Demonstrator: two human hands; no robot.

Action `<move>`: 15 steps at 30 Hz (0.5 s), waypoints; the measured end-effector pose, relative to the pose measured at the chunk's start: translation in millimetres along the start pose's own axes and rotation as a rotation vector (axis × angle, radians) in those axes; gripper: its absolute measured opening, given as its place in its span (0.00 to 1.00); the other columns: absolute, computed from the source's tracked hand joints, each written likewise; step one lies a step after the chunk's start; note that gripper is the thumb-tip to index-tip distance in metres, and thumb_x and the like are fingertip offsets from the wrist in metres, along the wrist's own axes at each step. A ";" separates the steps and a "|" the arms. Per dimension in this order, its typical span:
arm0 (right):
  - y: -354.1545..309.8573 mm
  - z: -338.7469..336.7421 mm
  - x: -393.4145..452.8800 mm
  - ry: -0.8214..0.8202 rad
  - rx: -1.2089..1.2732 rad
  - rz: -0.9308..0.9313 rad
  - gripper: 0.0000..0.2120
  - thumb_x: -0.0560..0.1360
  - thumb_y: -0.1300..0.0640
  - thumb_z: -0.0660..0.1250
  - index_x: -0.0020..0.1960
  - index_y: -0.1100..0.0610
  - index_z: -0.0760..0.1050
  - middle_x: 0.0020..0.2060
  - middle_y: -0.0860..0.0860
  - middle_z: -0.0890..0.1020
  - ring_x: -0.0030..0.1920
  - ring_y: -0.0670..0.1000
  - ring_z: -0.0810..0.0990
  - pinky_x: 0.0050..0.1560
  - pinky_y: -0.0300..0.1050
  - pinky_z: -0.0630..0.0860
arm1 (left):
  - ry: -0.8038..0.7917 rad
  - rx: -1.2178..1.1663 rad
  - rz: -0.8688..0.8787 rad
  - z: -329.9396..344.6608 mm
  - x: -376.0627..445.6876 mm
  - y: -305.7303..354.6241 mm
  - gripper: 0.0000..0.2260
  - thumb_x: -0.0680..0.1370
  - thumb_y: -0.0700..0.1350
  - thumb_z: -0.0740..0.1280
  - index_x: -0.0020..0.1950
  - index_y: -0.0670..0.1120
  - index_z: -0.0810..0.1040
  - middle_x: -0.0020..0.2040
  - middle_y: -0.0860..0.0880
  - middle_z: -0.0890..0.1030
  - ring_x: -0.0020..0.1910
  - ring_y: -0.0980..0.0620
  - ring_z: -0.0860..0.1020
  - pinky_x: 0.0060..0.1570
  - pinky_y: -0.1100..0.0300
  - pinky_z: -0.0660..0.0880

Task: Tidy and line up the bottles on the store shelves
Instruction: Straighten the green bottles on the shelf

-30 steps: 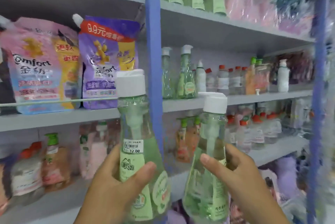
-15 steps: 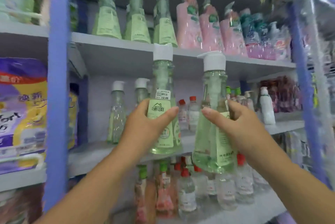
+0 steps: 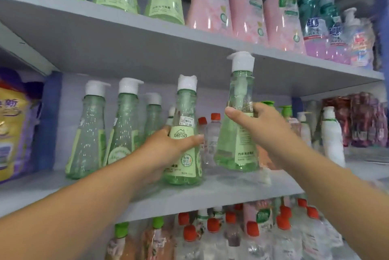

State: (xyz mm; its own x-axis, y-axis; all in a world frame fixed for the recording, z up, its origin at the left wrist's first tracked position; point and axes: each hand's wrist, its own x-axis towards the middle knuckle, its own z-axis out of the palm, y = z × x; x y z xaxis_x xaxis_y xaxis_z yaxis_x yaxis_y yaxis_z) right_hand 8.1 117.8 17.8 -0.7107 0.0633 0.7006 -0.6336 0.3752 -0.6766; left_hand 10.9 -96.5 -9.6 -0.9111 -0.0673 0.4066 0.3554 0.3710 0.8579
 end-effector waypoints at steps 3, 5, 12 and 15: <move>27.9 1.0 25.5 -0.077 0.041 0.029 0.17 0.70 0.36 0.75 0.49 0.47 0.79 0.45 0.45 0.86 0.45 0.46 0.85 0.44 0.44 0.79 | 0.055 0.110 -0.016 12.8 3.8 4.6 0.29 0.75 0.59 0.73 0.72 0.50 0.70 0.49 0.57 0.82 0.39 0.61 0.79 0.32 0.67 0.73; 43.2 -1.5 36.9 -0.148 0.062 0.029 0.13 0.72 0.38 0.74 0.45 0.45 0.76 0.44 0.44 0.85 0.42 0.42 0.83 0.40 0.39 0.76 | 0.069 0.307 -0.040 17.8 5.3 10.3 0.34 0.75 0.64 0.70 0.76 0.51 0.66 0.60 0.55 0.81 0.43 0.59 0.77 0.39 0.67 0.72; 83.5 12.5 61.9 -0.338 0.123 0.028 0.17 0.73 0.40 0.74 0.55 0.48 0.78 0.46 0.43 0.85 0.41 0.39 0.82 0.33 0.34 0.72 | 0.171 0.553 -0.183 34.2 26.7 22.8 0.30 0.74 0.66 0.71 0.70 0.52 0.71 0.43 0.59 0.76 0.40 0.60 0.76 0.32 0.64 0.73; 84.4 19.2 69.4 -0.390 0.051 0.046 0.21 0.73 0.38 0.74 0.58 0.48 0.75 0.47 0.43 0.81 0.44 0.42 0.80 0.36 0.38 0.71 | 0.235 0.583 -0.195 36.8 37.7 16.5 0.28 0.73 0.66 0.72 0.66 0.53 0.73 0.46 0.56 0.79 0.41 0.59 0.77 0.31 0.63 0.73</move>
State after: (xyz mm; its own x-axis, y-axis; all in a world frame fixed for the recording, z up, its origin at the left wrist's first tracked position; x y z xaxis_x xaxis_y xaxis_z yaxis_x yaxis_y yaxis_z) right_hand -100.6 136.2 4.9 -0.7951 -0.2809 0.5376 -0.6061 0.3331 -0.7223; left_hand -25.3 -58.9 8.4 -0.8539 -0.3601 0.3758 -0.0430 0.7683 0.6386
